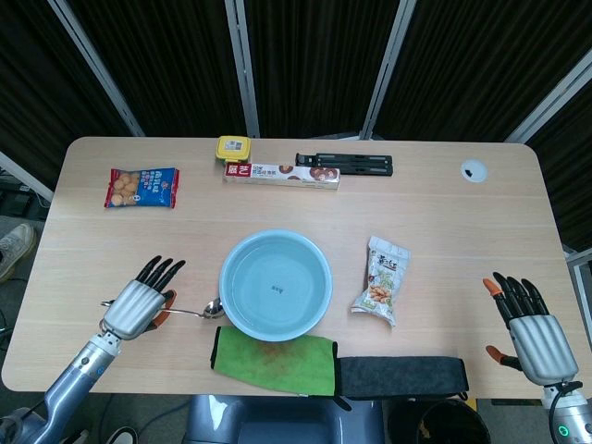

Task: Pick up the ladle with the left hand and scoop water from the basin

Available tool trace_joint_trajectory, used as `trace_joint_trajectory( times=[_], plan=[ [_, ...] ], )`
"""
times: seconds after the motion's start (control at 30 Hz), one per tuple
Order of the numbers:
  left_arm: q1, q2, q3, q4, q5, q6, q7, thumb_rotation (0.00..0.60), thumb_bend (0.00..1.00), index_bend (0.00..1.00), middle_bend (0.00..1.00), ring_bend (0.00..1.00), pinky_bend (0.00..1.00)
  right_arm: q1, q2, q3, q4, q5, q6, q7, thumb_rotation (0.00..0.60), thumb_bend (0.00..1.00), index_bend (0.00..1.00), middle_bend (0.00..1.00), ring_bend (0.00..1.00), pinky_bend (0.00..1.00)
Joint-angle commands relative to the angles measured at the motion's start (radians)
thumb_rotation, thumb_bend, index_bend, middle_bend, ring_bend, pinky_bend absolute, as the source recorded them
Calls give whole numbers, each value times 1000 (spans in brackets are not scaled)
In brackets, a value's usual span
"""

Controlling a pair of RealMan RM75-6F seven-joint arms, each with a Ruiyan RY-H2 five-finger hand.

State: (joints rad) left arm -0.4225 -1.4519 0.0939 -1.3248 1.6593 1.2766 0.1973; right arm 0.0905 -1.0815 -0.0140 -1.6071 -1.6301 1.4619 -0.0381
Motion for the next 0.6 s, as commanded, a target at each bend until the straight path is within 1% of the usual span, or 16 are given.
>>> trace_joint_trajectory(
  times=[0.03,0.17,0.2,0.33,0.47,0.6],
  plan=[
    [14,44,22,-65,41,34,14,600,407,604,0,0,0,-1,0,-2,0,-4,1,0,600,0,0,0,0,0],
    [14,105,46,-163,79,41,29,600,408,604,0,0,0,-2,3,-5,-5,-15,9,3,600,0,0,0,0,0],
    [3,158,77,-245,117,29,9,600,407,604,0,0,0,-7,4,-10,-2,-23,18,10,600,0,0,0,0,0],
    [-21,253,106,-383,155,-8,16,600,406,605,0,0,0,-15,10,-18,2,-44,39,28,600,0,0,0,0,0],
    [-33,292,94,-461,178,-12,44,600,407,623,0,0,0,-22,22,-27,4,-64,57,49,600,0,0,0,0,0],
    [-53,302,55,-504,157,-35,57,600,428,653,0,0,0,-29,29,-30,13,-72,73,76,600,0,0,0,0,0]
  ],
)
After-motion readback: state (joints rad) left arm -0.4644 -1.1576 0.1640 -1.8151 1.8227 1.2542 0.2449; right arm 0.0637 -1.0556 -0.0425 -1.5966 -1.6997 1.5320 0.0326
